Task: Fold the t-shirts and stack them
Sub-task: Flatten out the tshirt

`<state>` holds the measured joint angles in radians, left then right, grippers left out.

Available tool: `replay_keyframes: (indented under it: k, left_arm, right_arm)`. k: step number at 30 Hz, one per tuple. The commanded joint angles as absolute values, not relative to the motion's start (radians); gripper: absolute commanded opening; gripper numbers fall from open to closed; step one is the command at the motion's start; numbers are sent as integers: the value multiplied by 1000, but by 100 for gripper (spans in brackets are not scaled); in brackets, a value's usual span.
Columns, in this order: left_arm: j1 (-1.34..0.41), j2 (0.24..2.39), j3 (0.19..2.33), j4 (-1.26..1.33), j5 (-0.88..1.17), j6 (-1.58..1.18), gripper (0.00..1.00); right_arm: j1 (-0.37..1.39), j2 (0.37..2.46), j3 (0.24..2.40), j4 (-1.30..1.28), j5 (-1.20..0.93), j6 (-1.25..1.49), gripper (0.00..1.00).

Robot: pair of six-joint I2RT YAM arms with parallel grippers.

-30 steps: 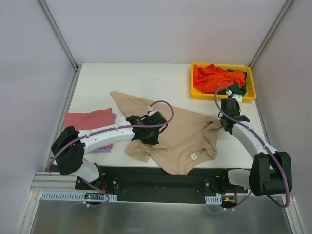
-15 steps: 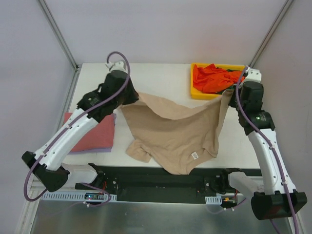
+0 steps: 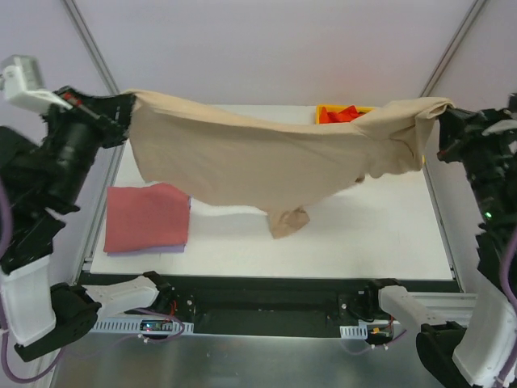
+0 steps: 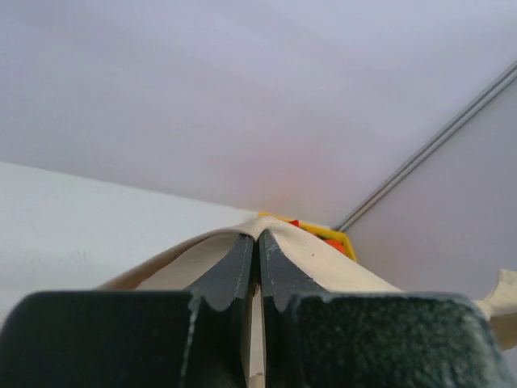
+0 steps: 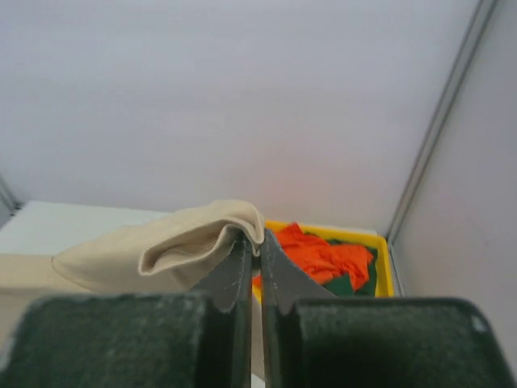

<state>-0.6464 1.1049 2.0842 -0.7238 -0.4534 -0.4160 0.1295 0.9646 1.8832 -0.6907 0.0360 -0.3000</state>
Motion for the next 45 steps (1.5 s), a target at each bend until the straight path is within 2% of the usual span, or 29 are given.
replay_keyframes:
  k: [1,7,11,14,17,21,24,26,29,30,31,32,33,34,35,36,41,45]
  left_arm:
    - [-643,1045,2170,-738,-447,-341,0]
    - [-643,965,2184,-736,-356,-371,0]
    - [-643,962,2192,-736,-307,-388,0]
    - [-643,997,2191,-738,-400,-382,0]
    - [-643,1072,2181,-736,-579,-358,0]
    - [-637,1251,2146,-738,-780,-311,0]
    - [-516,1371,2041,-744,-672,-397,0]
    - [-412,1458,1962,-742,-481,-461,0]
    - [-315,1642,1902,-739,-390,-505,0]
    - [-293,1717,1908,-739,-368,-514,0]
    - [-269,1785,1925,-744,-333,-517,0]
    - [-247,1855,1948,-752,-292,-518,12]
    - [-226,1908,1974,-761,-246,-520,39]
    - [-210,1966,1997,-775,-209,-519,74]
    - [-204,1988,2015,-784,-190,-517,99]
    - [-204,1991,2020,-782,-198,-512,99]
    - [-204,1924,1996,-781,-227,-489,99]
    - [-207,1844,1905,-776,-135,-489,99]
  right_arm:
    - [126,946,2107,-762,-129,-325,0]
    - [126,890,2207,-681,-140,-299,0]
    - [126,923,2284,-670,-138,-307,0]
    - [126,971,2298,-666,-103,-342,0]
    - [127,1041,2264,-660,-65,-394,0]
    - [126,1149,2114,-609,-20,-463,0]
    - [124,1210,1930,-526,-28,-500,0]
    - [120,1270,1780,-445,-49,-517,0]
    - [106,1400,1643,-367,-81,-511,1]
    - [100,1451,1616,-350,-106,-503,1]
    - [95,1518,1606,-330,-104,-479,6]
    - [94,1576,1612,-325,-104,-463,18]
    - [94,1642,1640,-337,-92,-437,35]
    - [94,1701,1676,-372,-83,-411,54]
    - [94,1741,1722,-409,-69,-382,80]
    - [97,1771,1756,-444,-60,-356,96]
    - [106,1683,1688,-449,-6,-281,96]
    - [115,1557,1553,-517,76,-210,96]
